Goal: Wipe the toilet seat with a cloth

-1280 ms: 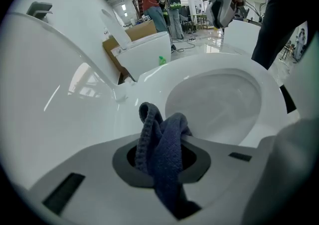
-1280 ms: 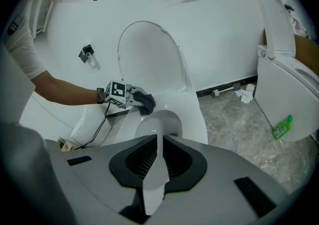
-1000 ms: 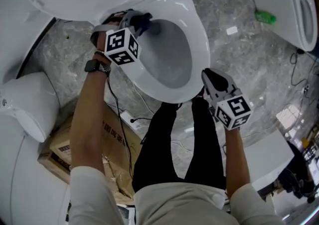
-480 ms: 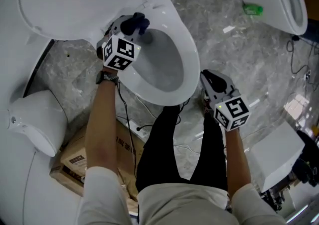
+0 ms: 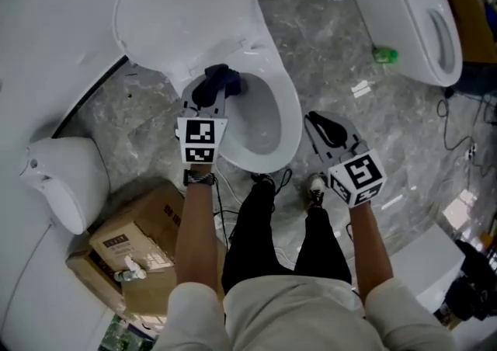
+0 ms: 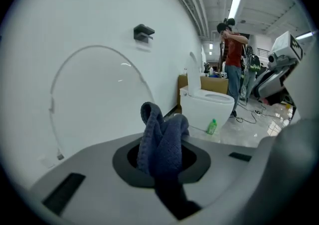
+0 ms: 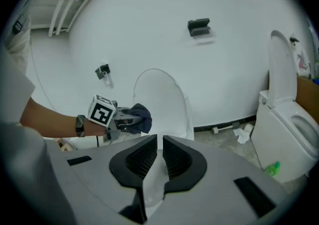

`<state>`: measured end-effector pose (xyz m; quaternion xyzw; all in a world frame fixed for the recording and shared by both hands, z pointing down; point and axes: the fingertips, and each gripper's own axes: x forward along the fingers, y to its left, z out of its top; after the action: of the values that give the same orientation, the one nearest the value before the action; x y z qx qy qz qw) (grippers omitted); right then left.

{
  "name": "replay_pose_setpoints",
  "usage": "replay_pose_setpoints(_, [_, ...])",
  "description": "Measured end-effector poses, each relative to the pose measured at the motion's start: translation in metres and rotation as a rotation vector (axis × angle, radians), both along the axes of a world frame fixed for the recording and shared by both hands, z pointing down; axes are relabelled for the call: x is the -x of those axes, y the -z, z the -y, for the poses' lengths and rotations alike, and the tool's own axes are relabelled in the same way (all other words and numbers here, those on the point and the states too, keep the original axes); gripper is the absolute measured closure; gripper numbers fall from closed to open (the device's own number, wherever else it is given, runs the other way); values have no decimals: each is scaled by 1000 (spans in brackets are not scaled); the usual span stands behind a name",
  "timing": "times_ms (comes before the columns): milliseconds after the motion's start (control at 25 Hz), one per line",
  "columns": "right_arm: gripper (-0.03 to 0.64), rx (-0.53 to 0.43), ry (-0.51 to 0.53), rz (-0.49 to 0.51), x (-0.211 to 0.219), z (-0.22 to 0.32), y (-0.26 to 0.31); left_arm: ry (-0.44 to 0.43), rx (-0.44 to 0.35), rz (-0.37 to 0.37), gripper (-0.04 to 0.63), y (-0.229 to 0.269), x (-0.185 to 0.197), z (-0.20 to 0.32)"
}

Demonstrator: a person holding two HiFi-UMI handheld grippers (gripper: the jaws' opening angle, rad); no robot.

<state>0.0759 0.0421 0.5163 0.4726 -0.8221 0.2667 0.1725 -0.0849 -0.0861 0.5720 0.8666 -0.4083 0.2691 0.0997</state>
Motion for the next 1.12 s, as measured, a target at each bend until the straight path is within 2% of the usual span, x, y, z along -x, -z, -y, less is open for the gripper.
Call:
replay_pose_setpoints(200, [565, -92, 86, -17, -5, -3, 79, 137, -63, -74, 548, 95, 8, -45])
replay_pose_setpoints(480, [569, -199, 148, -13, -10, -21, 187, 221, -181, -82, 548, 212, 23, -103])
replay_pose_setpoints(680, [571, -288, 150, 31, -9, -28, 251, 302, -200, -149, 548, 277, 28, -129])
replay_pose_setpoints(960, [574, -420, 159, 53, -19, -42, 341, 322, -283, -187, 548, 358, 14, -164])
replay_pose_setpoints(1120, [575, -480, 166, 36, -35, -61, 379, 324, -344, -158, 548, 395, 5, -186])
